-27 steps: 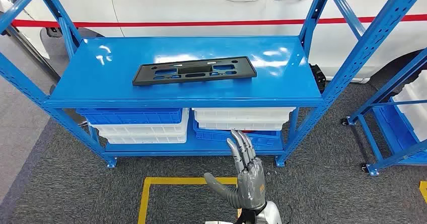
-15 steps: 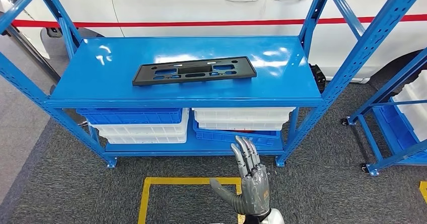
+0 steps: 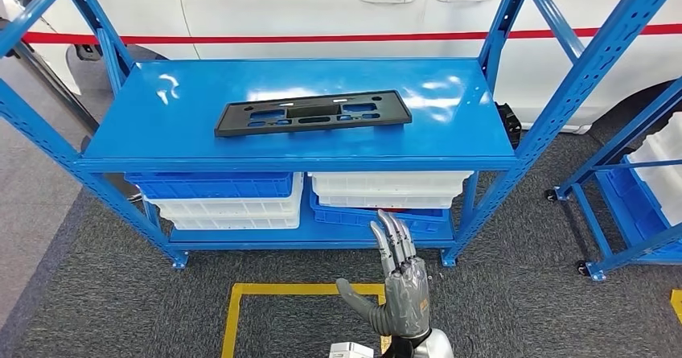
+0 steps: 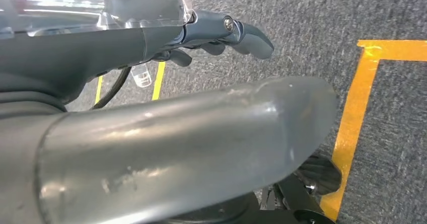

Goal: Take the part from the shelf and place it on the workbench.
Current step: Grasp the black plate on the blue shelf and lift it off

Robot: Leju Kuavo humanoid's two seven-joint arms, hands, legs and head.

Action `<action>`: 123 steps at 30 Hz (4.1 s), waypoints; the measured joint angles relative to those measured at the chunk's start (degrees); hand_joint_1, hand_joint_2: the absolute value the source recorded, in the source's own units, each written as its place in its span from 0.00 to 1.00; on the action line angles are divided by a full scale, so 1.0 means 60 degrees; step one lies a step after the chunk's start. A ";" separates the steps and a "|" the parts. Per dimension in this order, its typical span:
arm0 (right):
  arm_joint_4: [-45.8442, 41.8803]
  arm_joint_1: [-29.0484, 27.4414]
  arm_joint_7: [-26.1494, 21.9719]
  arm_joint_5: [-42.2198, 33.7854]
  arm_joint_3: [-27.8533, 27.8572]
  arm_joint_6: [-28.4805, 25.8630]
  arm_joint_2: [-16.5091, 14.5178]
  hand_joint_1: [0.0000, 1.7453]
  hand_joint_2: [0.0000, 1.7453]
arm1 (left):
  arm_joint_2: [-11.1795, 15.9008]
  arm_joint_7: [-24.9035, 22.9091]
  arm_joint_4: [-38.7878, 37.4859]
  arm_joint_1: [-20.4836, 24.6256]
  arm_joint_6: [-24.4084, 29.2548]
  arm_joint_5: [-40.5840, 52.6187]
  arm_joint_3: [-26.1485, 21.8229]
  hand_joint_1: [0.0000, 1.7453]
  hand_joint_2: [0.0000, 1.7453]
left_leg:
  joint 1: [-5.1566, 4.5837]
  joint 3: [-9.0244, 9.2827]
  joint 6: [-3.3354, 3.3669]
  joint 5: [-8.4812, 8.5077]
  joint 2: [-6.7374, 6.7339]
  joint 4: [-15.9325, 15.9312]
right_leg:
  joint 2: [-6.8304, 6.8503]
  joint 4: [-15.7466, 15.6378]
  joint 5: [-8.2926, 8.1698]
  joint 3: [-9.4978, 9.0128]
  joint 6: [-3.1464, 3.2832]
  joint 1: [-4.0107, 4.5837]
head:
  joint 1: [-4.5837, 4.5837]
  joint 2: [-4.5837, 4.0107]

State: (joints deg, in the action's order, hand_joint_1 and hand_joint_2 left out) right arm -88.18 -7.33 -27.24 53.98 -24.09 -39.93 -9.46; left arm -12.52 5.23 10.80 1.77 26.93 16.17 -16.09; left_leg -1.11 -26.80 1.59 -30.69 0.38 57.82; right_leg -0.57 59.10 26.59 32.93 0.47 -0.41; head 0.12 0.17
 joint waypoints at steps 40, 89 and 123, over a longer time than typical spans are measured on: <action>0.0626 0.0655 0.0900 0.0500 -0.0505 -0.0003 0.0144 0.00 1.00 | -0.0181 -0.0123 0.0033 0.0035 -0.0125 0.0310 -0.0201 0.00 0.00 | 0.0199 -0.0568 0.0160 0.0434 -0.0015 0.0053 | 0.0101 0.2681 0.1095 0.1429 -0.0254 -0.0089 | 0.0023 0.0001; 0.0943 0.0861 0.1297 0.2497 -0.0904 -0.0005 0.0373 0.00 1.00 | -0.0007 -0.0633 0.0058 0.0033 -0.0509 0.0718 -0.0688 0.00 0.00 | 0.0333 -0.1341 -0.0510 -0.0135 -0.0020 0.1639 | 0.0042 -0.0178 -0.0054 0.0003 0.0317 0.0032 | -0.0199 0.0001; 0.1446 0.1532 0.0804 0.3164 0.0247 -0.0011 -0.0565 0.00 1.00 | 0.0025 -0.0798 0.0058 0.0090 -0.0644 0.1089 -0.0612 0.00 0.00 | 0.0226 -0.0899 -0.0140 0.0660 -0.0024 0.0137 | 0.0096 -0.0187 0.0113 -0.0139 -0.0001 0.0049 | -0.0151 0.0001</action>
State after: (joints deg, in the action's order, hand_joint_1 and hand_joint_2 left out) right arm -79.50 1.86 -22.42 72.97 -22.61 -40.00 -12.85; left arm -12.37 0.44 11.15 2.30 23.07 22.70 -19.76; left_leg 0.25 -32.19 0.75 -26.73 0.24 58.64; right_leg 0.01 57.98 27.27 32.10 0.46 -0.12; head -0.79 0.17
